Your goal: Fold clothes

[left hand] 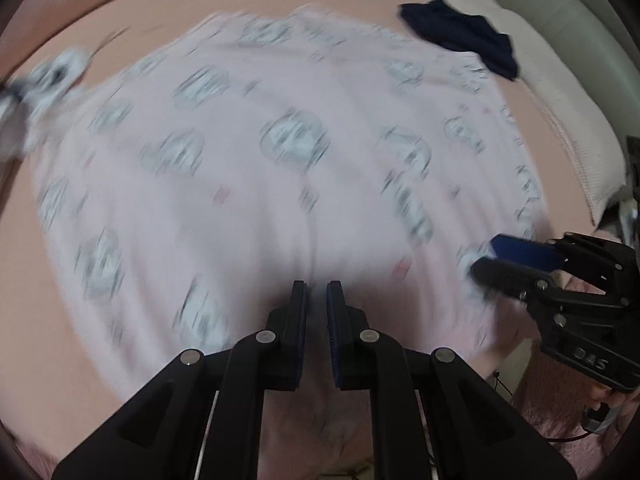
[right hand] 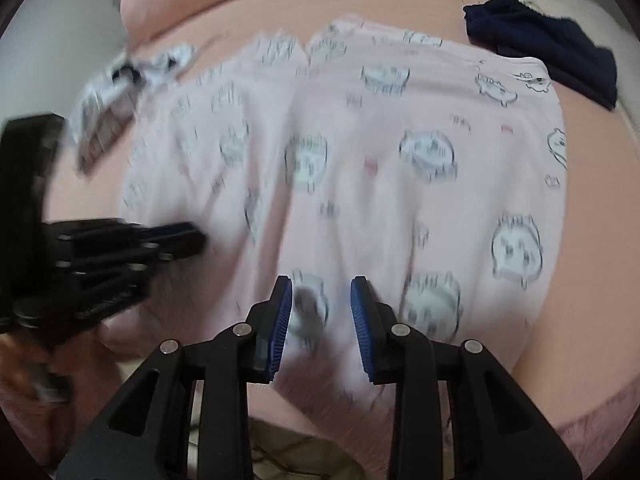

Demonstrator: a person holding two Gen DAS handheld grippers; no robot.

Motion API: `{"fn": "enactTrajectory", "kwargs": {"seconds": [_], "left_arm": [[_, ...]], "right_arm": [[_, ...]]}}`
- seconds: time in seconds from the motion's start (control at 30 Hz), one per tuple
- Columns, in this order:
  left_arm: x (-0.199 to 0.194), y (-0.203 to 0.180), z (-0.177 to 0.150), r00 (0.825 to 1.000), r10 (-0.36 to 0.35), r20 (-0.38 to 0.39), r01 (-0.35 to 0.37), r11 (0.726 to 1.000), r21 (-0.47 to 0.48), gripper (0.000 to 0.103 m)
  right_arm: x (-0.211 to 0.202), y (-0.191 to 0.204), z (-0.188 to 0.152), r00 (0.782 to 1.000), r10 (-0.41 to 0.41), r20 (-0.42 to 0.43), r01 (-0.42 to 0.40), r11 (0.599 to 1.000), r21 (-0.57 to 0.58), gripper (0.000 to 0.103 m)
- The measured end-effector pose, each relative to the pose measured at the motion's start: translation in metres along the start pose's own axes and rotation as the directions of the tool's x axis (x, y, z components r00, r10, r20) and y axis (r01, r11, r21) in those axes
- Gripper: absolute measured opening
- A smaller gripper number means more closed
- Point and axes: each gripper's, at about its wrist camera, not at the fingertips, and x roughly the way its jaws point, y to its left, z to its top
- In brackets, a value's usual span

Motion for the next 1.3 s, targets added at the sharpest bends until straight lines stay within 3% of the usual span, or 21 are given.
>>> {"fn": "enactTrajectory", "kwargs": {"seconds": [0.2,0.37,0.47,0.67,0.83,0.93,0.97,1.07,1.2,1.3], "left_arm": [[-0.021,0.023,-0.039,0.999,0.038,-0.037,-0.04,0.998,-0.049,0.012],[-0.032,0.029,-0.058,1.0,-0.022,-0.018,0.02,0.997,-0.081,0.012],[-0.027,0.027,-0.069,0.999,0.017,-0.05,-0.021,0.996,-0.086,0.011],[-0.038,0.041,-0.087,0.999,-0.029,-0.024,0.026,0.991,-0.133,0.012],[-0.056,0.045,-0.077,0.991,-0.102,0.086,0.113,0.984,-0.138,0.012],[-0.036,0.048,-0.075,1.0,0.012,-0.017,-0.014,0.989,-0.147,0.012],[-0.033,0.051,-0.08,1.0,0.011,-0.022,-0.014,0.987,-0.161,0.012],[-0.039,0.068,-0.093,0.998,-0.062,0.02,0.065,0.966,-0.252,0.012],[-0.049,0.085,-0.102,0.996,-0.03,0.086,0.057,0.942,-0.33,0.012],[-0.049,0.086,-0.106,0.985,-0.112,0.133,0.152,0.925,-0.348,0.012]], "right_arm": [[-0.007,0.0,-0.023,0.996,-0.085,0.022,0.085,0.996,0.006,0.03],[-0.018,0.017,-0.031,0.994,-0.033,0.103,0.034,0.999,-0.004,0.031],[-0.003,0.023,-0.036,0.996,-0.078,0.041,0.079,0.997,-0.021,0.031],[-0.011,0.016,-0.055,0.985,-0.168,0.026,0.169,0.986,-0.016,0.033],[-0.022,0.003,-0.056,0.992,-0.07,0.105,0.062,0.995,0.074,0.033],[-0.01,0.001,-0.048,0.989,-0.123,0.086,0.118,0.991,0.055,0.033],[-0.007,-0.001,-0.046,0.987,-0.14,0.072,0.137,0.989,0.052,0.033],[-0.014,-0.015,-0.047,0.988,-0.142,0.057,0.137,0.988,0.073,0.033],[-0.031,-0.029,-0.047,0.984,-0.135,0.117,0.117,0.983,0.144,0.034],[-0.038,-0.048,-0.045,0.989,-0.075,0.127,0.04,0.964,0.262,0.038]]}}
